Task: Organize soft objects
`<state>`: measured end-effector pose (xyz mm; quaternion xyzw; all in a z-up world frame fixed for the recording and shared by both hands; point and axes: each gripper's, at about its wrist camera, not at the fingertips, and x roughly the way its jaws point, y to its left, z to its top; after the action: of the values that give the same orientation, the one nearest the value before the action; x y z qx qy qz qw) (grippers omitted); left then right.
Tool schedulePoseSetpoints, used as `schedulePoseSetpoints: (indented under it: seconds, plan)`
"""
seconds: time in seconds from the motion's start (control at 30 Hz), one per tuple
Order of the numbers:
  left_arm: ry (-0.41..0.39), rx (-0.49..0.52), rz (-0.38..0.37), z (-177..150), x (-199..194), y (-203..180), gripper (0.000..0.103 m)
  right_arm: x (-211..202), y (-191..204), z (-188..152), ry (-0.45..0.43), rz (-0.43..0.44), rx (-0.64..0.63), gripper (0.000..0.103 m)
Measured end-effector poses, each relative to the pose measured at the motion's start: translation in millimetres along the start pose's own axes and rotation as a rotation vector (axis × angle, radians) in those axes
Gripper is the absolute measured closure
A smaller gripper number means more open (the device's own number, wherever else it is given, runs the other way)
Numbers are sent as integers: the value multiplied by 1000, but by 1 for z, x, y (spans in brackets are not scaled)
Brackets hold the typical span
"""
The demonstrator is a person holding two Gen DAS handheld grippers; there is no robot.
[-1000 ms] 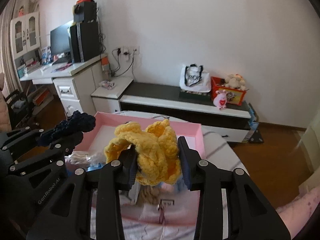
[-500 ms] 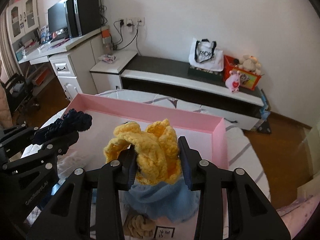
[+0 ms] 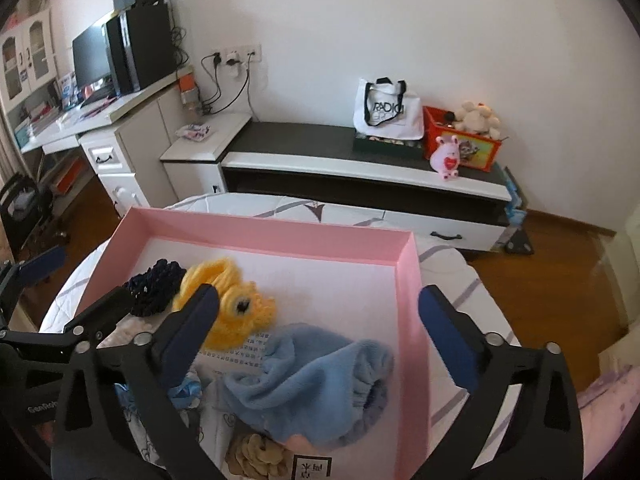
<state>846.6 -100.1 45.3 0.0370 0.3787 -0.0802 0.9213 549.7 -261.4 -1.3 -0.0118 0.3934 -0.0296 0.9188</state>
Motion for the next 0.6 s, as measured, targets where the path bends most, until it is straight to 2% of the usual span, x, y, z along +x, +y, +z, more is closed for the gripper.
schedulePoseSetpoints:
  seconds: [0.13,0.17,0.33,0.6]
  plan:
    - [-5,-2,7,-7,-2,-4,3,-2,-3,0,7,-3,10,1]
    - [-7,-1,5,-20,-13,-9,2,-2,-3,-1,9,-3,10,1]
    - [-24,6,6,-49,-48,-8,1,-2,-5,-4,22,0,23,1]
    - [-38,3,4,-57,-73,-7,1,-15,-8,-6,11,4,37,1]
